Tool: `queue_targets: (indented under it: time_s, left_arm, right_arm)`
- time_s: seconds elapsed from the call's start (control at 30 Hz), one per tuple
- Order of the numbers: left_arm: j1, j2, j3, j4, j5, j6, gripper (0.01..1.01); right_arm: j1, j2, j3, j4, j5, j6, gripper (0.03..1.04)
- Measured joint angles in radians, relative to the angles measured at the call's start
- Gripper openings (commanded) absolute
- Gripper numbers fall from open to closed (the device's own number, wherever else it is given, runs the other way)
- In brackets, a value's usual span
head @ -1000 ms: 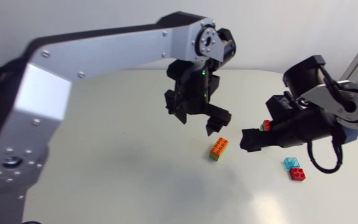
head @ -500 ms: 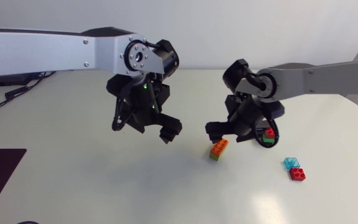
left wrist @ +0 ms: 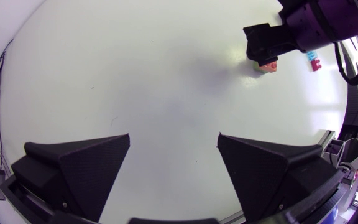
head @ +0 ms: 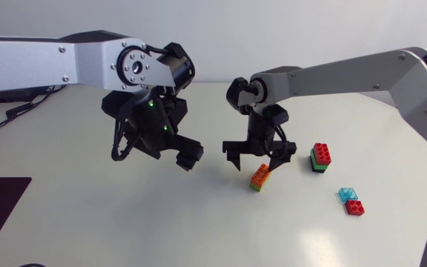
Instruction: Sort duplo bricks by size, large to the right and small to the left
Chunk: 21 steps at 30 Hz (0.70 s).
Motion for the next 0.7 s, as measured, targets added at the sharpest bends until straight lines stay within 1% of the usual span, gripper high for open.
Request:
queue_targets:
  time_s: [0.3, 0.7]
  left_arm:
    - [0.012, -0.013, -0.032, 0.029, 0.0, 0.003, 0.98]
    - [0.022, -0.013, -0.039, 0.043, 0.0, 0.003, 0.98]
  right_arm:
    - [-0.013, 0.023, 0.03, -0.028, -0.032, 0.08, 1.0]
    - [-0.027, 0.016, 0.044, -0.032, -0.049, 0.133, 0.99]
